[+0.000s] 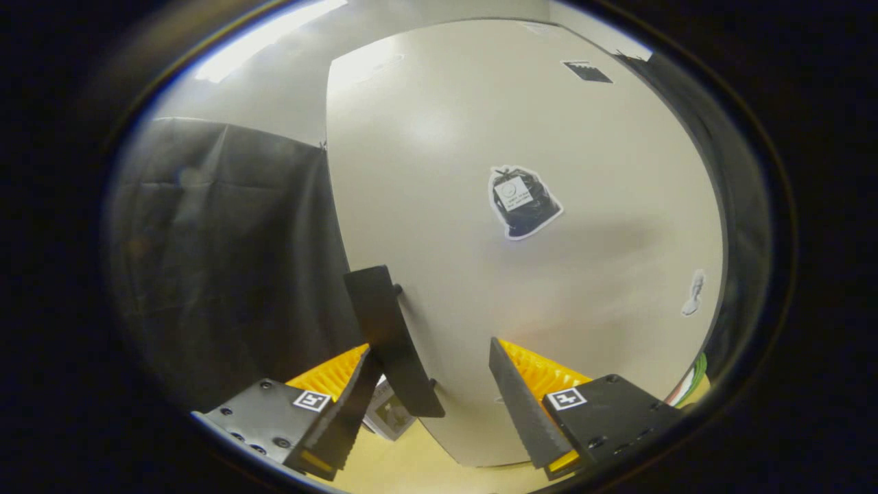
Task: Open the shoe cabinet door, grab the shoes and put them into the shoe cabinet, then close the shoe cabinet door.
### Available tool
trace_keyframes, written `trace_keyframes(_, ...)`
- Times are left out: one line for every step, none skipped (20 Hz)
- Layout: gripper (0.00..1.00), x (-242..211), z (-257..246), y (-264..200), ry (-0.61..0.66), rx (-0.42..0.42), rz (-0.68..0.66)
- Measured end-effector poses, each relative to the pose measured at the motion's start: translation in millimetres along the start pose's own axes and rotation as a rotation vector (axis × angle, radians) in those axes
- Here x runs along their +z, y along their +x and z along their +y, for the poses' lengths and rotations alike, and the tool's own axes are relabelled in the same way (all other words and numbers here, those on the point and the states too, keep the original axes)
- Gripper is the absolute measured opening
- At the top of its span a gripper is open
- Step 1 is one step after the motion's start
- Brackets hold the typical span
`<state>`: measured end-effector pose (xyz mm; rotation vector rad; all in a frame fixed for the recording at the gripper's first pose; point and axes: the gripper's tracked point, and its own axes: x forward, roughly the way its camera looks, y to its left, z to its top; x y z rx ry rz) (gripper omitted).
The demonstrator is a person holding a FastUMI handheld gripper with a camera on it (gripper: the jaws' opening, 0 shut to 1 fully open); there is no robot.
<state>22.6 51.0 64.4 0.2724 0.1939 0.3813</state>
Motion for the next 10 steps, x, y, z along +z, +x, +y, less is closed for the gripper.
trace_keyframes(0.98,0.2,-0.1,0.2,-0.001,-0.003,-0.004)
trace_keyframes(0.98,0.2,-0.2,0.5,-0.002,-0.005,-0.007)
trace_keyframes(0.98,0.7,0.0,-0.1,-0.002,-0.005,-0.009)
trace_keyframes(0.98,1.2,0.3,-0.3,0.0,-0.005,-0.009)
trace_keyframes(0.98,0.8,0.2,-0.5,0.001,-0.006,-0.01)
trace_keyframes(0.98,-0.3,0.5,-2.3,0.001,-0.006,-0.007)
trace_keyframes(0.98,-0.4,0.7,-1.3,-0.005,-0.006,-0.013)
trace_keyframes(0.98,-0.7,0.5,-1.3,-0.011,-0.004,-0.012)
trace_keyframes(0.98,0.7,1.4,-1.4,-0.014,-0.003,-0.017)
trace_keyframes(0.98,0.4,1.6,-2.0,-0.017,-0.001,-0.017)
